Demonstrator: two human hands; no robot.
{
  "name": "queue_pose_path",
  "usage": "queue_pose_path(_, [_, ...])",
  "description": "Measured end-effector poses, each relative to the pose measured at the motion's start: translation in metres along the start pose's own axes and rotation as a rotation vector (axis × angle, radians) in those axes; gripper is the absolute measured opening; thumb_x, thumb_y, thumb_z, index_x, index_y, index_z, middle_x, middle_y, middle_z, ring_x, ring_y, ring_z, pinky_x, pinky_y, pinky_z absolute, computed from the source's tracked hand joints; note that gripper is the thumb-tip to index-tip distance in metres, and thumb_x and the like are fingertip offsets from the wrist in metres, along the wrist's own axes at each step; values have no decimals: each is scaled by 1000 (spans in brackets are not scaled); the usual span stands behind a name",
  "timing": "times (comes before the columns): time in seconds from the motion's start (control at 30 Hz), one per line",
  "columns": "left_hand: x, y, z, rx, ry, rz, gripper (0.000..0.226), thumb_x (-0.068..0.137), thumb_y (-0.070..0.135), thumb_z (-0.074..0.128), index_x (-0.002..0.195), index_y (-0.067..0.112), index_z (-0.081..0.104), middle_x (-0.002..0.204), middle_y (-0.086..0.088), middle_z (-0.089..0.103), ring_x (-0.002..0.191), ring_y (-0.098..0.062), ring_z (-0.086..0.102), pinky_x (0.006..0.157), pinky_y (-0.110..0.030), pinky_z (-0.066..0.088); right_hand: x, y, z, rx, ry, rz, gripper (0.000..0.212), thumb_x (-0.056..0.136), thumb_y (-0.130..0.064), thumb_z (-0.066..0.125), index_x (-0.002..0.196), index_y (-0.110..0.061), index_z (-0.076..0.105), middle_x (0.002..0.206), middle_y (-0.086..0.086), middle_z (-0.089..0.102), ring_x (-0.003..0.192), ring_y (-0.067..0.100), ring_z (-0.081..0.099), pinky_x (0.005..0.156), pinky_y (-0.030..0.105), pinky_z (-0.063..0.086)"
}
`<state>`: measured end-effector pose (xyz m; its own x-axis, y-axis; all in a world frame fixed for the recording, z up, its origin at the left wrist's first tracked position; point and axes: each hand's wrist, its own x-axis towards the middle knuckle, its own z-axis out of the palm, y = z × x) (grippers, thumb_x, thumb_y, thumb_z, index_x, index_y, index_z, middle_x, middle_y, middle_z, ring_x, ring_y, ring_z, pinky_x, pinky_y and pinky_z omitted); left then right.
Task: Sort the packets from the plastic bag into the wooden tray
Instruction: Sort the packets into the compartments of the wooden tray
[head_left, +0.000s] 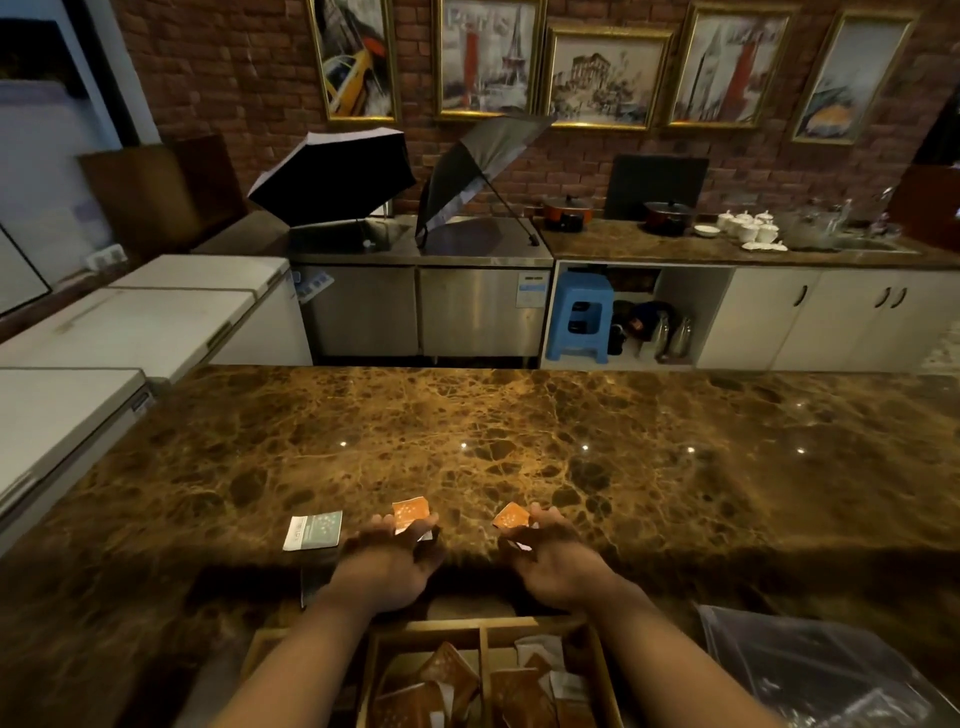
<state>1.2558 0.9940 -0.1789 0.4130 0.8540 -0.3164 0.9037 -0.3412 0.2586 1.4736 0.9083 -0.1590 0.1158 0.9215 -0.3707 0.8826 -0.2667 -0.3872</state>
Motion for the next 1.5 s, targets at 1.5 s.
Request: queue_pose_path(1.5, [-178, 12, -7, 59, 172, 446, 29, 91, 32, 67, 118, 43, 66, 123, 17, 58, 113, -9, 51, 91, -26, 44, -176, -47, 49, -134, 395, -161, 29, 94, -37, 48, 110, -37, 73, 125, -19, 63, 112, 5, 59, 95, 26, 52])
